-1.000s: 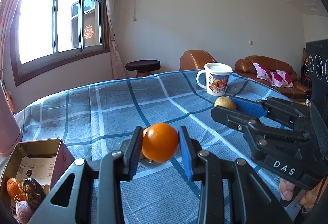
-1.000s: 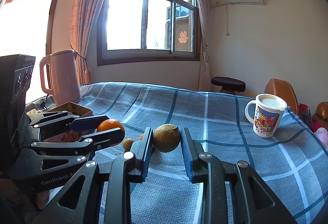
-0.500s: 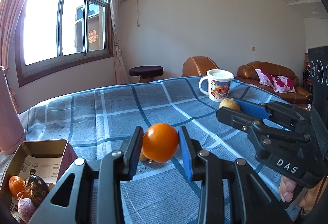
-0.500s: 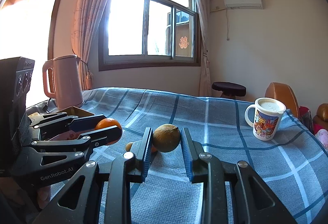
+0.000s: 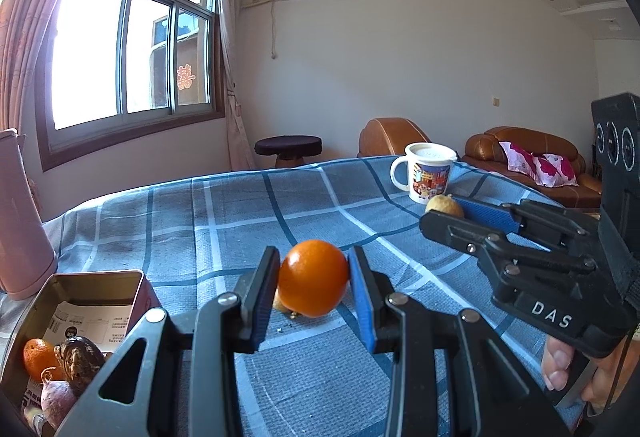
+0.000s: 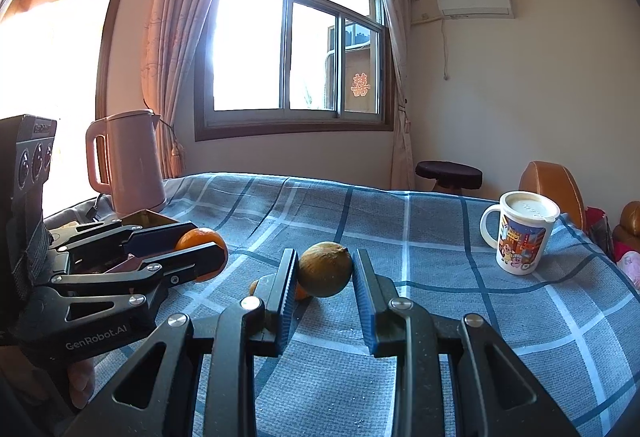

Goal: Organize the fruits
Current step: 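Lift the orange and brown fruit with both grippers and carry toward the tin box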

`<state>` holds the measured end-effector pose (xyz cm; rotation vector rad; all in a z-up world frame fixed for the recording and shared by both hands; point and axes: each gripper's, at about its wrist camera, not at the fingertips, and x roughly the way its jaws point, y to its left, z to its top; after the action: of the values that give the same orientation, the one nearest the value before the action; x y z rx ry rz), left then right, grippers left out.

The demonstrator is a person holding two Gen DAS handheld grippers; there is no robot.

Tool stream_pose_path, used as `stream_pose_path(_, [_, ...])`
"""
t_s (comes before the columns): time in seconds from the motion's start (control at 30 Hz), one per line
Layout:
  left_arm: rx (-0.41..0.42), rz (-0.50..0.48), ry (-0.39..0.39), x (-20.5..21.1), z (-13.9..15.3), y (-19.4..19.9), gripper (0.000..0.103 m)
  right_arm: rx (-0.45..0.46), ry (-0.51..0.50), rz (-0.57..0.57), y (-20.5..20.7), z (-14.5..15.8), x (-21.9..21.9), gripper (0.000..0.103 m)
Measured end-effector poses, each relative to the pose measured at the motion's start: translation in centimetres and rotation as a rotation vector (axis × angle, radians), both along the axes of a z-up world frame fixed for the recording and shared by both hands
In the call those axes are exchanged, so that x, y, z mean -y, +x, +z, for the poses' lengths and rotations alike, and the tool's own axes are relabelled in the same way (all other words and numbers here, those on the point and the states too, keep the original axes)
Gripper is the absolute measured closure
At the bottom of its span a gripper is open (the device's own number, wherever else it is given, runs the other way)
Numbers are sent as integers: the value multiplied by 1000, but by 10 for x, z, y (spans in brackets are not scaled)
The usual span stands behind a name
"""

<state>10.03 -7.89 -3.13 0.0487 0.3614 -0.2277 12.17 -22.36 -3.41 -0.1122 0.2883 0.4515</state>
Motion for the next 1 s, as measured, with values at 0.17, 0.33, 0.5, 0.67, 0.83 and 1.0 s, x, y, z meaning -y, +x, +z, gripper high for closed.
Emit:
stream_pose_path(0.17, [-2,2,-11,-5,0,-3,66,-3,1,29,-3,0,-9,73])
stream_pose_path(0.33, [1,10,-15,-11,0,-8,66,-3,-13,47,-6,-1,-19,73])
stream_pose_path(0.5, [3,20,-22,-18,1,-12,66,-6,-14,62,-8,-1,-25,73])
stream_pose_path(0.67, [3,32,-37,-28,1,-16,66,-10,-26,85,-10,-2,-36,73])
stream_pose_path(0.83, [2,45,-51,-40,1,-21,66,-16,-39,109,-10,-3,-49,73])
stream_pose_path(1.0, [8,65,-61,-53,1,-27,66,-19,-49,136,-12,-4,-63,73])
